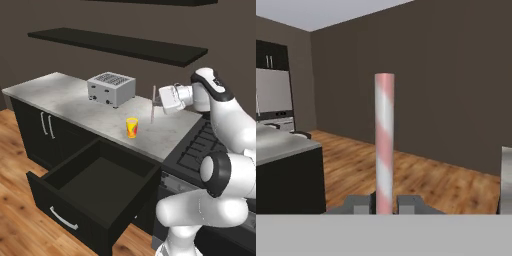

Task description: Pick up the straw from the left drawer and put it inside the smoothie cup.

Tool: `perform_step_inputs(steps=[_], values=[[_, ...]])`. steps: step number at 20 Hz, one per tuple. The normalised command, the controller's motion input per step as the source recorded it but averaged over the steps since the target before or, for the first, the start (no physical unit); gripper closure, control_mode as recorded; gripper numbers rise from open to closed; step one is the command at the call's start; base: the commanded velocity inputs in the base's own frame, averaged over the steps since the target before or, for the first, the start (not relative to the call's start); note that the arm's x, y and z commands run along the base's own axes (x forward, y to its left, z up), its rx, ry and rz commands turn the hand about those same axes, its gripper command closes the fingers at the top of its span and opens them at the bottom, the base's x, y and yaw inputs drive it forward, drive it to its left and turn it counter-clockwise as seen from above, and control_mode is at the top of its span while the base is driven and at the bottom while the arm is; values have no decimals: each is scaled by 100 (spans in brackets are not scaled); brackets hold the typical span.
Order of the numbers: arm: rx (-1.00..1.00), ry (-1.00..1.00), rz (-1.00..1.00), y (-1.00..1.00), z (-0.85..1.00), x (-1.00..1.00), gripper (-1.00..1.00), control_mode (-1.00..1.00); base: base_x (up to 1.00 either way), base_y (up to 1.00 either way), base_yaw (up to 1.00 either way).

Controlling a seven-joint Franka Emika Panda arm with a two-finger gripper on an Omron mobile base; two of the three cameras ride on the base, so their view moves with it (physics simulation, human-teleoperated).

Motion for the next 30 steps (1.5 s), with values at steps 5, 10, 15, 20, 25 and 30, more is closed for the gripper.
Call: perform_step_inputs(steps=[5,10,15,20,25,30], values=[[0,-4,0,0,-7,1,100,-100,0,0,0],[0,-2,0,0,-11,8,100,-100,0,0,0],[0,-4,0,0,-8,3,100,-100,0,0,0],[0,-4,0,0,-1,0,100,-100,0,0,0],[0,-4,0,1,-6,0,100,-100,0,0,0],[0,-4,0,10,-10,0,100,-100,0,0,0]])
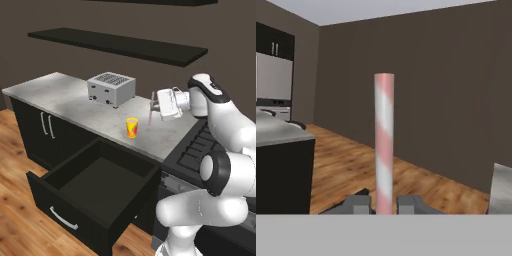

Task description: Pick up the straw from the left drawer and put it inside the smoothie cup.

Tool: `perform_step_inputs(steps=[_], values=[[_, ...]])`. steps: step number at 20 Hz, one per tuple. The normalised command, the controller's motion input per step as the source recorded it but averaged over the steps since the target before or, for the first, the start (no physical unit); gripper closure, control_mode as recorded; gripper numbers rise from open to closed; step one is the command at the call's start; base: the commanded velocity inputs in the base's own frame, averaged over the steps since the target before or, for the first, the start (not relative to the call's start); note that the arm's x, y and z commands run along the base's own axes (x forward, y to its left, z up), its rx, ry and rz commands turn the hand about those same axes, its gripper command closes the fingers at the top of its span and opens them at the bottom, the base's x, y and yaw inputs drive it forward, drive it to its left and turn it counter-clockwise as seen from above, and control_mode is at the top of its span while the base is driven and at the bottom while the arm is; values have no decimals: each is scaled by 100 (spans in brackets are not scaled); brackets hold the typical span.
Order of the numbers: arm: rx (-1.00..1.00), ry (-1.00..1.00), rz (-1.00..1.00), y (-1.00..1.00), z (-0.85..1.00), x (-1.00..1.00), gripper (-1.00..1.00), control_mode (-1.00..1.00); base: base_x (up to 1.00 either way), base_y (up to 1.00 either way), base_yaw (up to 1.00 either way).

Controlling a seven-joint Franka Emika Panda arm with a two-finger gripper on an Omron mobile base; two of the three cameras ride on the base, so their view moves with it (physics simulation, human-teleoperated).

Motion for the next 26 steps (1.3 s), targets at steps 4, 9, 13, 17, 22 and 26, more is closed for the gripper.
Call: perform_step_inputs(steps=[4,9,13,17,22,26], values=[[0,-2,0,6,-2,0,100,-100,0,0,0],[0,-2,0,0,2,2,100,-100,0,0,0],[0,0,0,0,2,13,100,-100,0,0,0],[0,0,0,0,0,14,100,-100,0,0,0],[0,0,0,0,0,11,100,-100,0,0,0],[0,0,0,0,-16,23,100,-100,0,0,0]])
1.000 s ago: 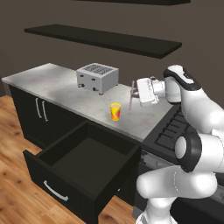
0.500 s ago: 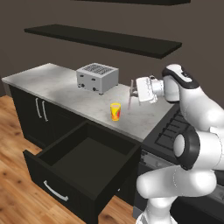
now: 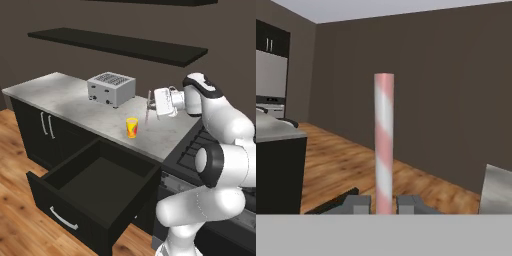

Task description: Pick up the straw from the left drawer and put it inside the smoothie cup.

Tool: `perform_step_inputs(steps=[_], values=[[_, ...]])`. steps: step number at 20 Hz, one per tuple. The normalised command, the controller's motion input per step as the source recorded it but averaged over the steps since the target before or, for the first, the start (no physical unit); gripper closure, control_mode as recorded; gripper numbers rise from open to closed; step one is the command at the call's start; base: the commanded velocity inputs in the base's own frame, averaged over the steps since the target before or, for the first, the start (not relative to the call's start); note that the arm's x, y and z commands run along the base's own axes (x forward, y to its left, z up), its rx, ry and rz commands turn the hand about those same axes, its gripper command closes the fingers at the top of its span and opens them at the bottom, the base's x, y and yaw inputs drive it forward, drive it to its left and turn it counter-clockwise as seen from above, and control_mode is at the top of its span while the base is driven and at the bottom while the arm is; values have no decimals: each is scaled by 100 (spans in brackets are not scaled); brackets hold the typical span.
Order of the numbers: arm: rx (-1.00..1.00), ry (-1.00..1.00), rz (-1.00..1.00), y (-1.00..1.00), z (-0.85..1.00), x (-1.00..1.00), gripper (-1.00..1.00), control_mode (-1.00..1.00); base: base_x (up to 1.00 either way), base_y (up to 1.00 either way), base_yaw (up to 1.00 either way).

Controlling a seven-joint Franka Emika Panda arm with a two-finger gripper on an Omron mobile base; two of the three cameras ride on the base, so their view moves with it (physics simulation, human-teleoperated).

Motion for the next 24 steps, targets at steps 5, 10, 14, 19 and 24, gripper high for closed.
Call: perform_step_inputs(steps=[5,10,14,19,24], values=[[0,0,0,0,-13,29,100,-100,0,0,0],[0,0,0,0,-8,17,100,-100,0,0,0],[0,0,0,0,-17,11,100,-100,0,0,0],[0,-1,0,0,-19,16,100,-100,0,0,0],[0,-2,0,0,-10,8,100,-100,0,0,0]])
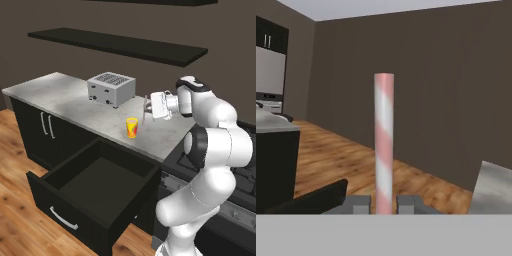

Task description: Pick up the straw from the left drawer and put it inside the smoothie cup.

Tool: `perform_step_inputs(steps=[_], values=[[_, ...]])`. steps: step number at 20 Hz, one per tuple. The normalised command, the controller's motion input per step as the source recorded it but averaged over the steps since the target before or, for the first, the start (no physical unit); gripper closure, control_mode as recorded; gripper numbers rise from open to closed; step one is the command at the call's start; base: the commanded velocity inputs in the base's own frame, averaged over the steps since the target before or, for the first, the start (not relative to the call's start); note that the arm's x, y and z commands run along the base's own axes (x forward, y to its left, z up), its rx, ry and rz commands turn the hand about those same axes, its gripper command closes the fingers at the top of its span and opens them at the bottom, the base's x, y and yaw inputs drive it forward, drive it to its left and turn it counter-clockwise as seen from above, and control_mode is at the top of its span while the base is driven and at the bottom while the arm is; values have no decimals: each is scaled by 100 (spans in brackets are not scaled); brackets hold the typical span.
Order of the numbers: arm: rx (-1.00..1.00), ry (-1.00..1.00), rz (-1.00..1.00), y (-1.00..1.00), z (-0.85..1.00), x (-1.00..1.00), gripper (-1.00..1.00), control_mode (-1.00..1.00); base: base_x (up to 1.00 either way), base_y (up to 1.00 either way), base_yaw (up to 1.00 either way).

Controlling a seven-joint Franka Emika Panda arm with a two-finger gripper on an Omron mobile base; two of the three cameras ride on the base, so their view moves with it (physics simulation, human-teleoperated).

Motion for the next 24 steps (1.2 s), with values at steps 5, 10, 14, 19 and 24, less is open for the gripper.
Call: perform_step_inputs(steps=[5,10,14,19,24], values=[[0,-1,0,0,-3,2,100,-100,0,0,0],[3,0,0,0,28,3,100,-100,0,0,0],[1,0,0,0,11,20,100,-100,0,0,0],[0,0,0,0,-22,35,100,-100,0,0,0],[0,0,0,0,-27,29,100,-100,0,0,0]])
